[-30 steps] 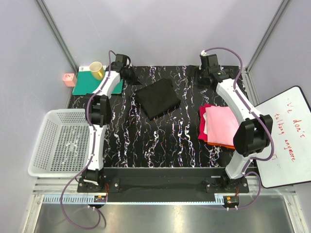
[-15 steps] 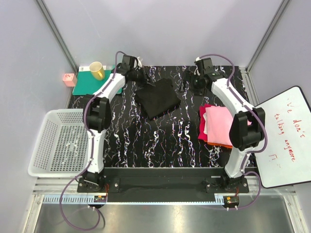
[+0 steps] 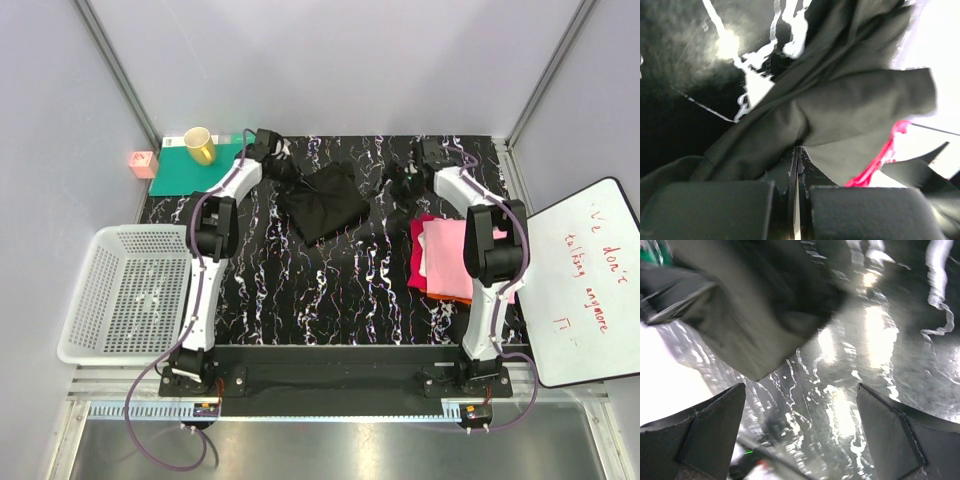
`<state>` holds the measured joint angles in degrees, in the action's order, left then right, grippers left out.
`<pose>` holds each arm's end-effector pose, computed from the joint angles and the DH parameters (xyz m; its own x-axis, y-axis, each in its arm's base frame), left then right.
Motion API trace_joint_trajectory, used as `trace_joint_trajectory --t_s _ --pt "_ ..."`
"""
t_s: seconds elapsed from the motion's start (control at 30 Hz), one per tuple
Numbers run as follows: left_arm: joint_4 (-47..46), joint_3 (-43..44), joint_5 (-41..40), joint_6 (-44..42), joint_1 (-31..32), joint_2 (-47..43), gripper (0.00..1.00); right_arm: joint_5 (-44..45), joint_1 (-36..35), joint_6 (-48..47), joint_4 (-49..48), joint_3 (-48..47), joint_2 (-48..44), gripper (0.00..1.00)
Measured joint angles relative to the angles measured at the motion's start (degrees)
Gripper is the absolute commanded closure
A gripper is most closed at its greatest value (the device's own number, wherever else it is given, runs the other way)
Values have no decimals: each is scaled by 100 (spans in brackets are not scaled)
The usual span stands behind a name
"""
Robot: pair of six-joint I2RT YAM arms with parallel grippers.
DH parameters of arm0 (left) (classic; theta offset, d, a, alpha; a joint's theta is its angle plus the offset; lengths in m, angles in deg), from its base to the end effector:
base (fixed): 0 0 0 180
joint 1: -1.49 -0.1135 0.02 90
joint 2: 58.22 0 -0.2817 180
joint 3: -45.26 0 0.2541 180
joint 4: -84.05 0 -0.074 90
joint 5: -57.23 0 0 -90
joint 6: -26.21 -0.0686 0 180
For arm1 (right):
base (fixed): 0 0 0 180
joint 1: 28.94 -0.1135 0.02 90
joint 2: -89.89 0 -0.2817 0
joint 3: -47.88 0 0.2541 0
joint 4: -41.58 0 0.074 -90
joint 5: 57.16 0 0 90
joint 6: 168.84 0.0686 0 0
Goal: Fold and stack the t-shirts
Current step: Fold the tshirt, then neatly place the folded tshirt to the corner
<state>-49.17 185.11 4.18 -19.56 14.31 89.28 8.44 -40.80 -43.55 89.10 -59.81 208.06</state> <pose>0.5606 -0.1699 0.1262 -0.9298 -0.3601 -0.0757 -0.1819 0.6287 -0.7561 0.4592 0.1254 0.1999 -0.9093 0.3466 -0.2301 0.1518 0.7914 0.5921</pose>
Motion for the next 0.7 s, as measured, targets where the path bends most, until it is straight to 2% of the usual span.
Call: trace_joint_trajectory --t_s 0.1,0.2,0.47,0.7 --pt "-24 50 164 -81 -92 -31 100 -404 345 501 -330 444 98 0" --pt "0 -219 232 -219 -164 -243 99 -660 546 791 -603 503 278 0" --pt "125 -852 400 -393 -354 -1714 99 -1517 466 1635 -2020 566 756 0" --pt "-31 -925 601 -393 -461 -2618 99 -1961 452 2116 -2577 688 1126 0"
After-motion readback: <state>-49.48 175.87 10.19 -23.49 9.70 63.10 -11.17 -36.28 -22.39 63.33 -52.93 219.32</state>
